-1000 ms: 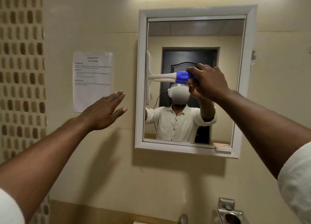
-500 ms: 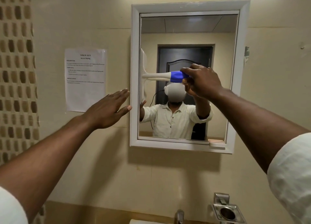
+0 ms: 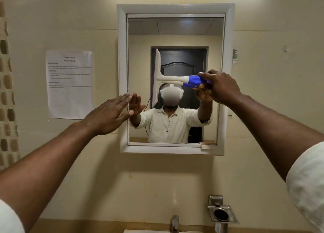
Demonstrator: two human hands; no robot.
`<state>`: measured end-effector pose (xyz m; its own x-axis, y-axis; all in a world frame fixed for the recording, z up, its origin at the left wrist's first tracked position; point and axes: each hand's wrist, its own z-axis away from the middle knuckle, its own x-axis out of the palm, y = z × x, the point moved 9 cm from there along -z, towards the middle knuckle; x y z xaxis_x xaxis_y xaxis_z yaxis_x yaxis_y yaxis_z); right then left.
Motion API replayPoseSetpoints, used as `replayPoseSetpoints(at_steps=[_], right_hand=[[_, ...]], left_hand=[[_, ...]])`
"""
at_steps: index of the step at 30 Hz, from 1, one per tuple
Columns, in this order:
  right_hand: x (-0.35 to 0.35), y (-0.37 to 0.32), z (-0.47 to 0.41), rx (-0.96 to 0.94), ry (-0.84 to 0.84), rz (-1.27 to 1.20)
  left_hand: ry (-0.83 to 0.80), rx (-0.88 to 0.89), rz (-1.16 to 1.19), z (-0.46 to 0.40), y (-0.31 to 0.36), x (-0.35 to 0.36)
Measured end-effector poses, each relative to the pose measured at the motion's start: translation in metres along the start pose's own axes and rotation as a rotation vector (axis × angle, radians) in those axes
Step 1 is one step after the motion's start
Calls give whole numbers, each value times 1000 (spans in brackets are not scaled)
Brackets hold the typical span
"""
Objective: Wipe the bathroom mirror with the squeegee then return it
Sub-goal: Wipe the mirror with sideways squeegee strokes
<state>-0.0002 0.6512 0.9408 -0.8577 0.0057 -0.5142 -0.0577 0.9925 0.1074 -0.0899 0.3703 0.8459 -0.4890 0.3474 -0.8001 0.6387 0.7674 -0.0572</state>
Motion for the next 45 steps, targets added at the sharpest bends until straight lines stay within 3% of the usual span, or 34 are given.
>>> replayPoseSetpoints(at_steps=[16, 24, 37, 45], right_hand=[[-69, 111, 56, 167, -48, 195], [-103, 146, 78, 234, -48, 280], [-103, 126, 71, 122, -30, 272], [-39, 11, 37, -71, -66, 72]], left_hand=[[78, 176, 164, -44, 81, 16], [17, 194, 170, -56, 124, 24], [84, 220, 201, -39, 113, 6], [55, 46, 71, -1, 31, -4]])
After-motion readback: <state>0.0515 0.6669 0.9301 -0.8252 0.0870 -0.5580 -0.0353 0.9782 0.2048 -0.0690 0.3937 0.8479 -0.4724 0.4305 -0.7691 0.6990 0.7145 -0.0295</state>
